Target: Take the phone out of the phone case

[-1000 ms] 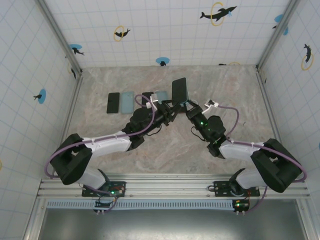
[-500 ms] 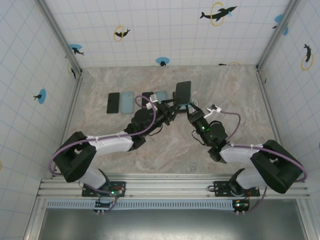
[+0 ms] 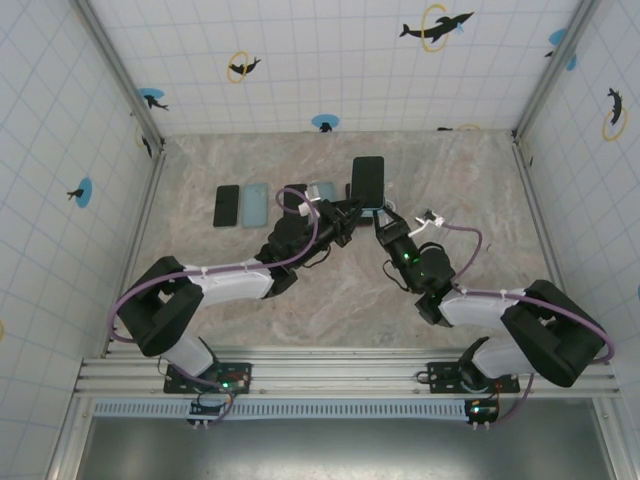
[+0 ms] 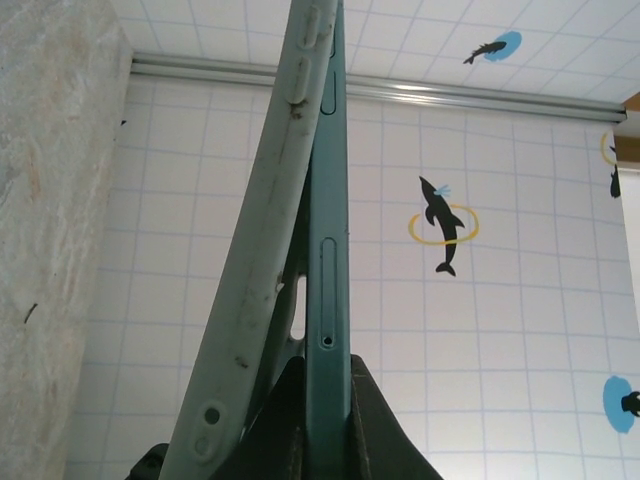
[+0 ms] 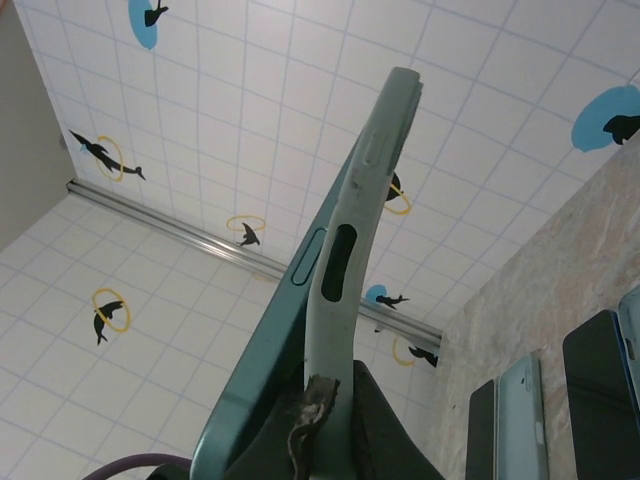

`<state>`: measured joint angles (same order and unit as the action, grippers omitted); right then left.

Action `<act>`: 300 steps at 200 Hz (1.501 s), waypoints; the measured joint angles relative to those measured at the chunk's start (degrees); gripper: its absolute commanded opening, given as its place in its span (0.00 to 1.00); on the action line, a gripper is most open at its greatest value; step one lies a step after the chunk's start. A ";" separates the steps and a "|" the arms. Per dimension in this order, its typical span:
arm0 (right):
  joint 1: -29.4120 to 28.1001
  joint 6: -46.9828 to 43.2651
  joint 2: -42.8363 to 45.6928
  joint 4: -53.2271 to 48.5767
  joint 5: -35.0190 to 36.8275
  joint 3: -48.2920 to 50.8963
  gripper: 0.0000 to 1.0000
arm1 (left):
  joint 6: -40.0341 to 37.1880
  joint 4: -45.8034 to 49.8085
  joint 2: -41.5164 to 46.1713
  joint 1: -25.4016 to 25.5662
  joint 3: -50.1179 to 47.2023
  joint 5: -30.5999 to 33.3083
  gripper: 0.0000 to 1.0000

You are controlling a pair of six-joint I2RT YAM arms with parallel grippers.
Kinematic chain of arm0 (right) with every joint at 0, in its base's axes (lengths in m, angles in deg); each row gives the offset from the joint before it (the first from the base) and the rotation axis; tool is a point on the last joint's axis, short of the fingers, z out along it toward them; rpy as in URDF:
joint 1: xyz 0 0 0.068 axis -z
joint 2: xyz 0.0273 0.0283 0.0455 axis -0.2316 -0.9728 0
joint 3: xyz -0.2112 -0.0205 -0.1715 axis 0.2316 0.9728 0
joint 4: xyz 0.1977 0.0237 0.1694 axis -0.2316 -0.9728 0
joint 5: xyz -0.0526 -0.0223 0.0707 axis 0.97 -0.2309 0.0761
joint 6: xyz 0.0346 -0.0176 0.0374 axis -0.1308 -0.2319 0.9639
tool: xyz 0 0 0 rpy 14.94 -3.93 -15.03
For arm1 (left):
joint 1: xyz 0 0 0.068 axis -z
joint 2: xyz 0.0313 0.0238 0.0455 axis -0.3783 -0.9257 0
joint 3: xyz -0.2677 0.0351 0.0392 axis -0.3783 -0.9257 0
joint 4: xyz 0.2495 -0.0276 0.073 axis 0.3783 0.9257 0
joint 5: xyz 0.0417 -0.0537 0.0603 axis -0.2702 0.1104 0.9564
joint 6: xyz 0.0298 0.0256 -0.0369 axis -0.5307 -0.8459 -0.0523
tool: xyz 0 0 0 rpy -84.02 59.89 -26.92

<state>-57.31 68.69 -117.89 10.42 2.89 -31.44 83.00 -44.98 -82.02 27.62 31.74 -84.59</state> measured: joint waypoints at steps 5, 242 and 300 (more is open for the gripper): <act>0.00 0.02 0.00 -0.04 0.17 0.00 0.00 | 0.00 0.00 0.00 0.00 0.00 0.00 0.00; 29.55 -18.38 15.26 -41.88 -4.59 -4.42 0.00 | -3.48 4.96 -15.67 2.23 14.25 -0.68 0.00; 37.59 -22.56 19.15 -49.92 -9.11 -4.70 0.00 | -3.48 9.07 -29.00 2.25 28.22 -0.83 0.00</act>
<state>-19.72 46.14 -98.74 -39.51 -6.22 -36.13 79.53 -35.91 -111.02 29.87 59.96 -85.42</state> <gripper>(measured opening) 0.103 0.098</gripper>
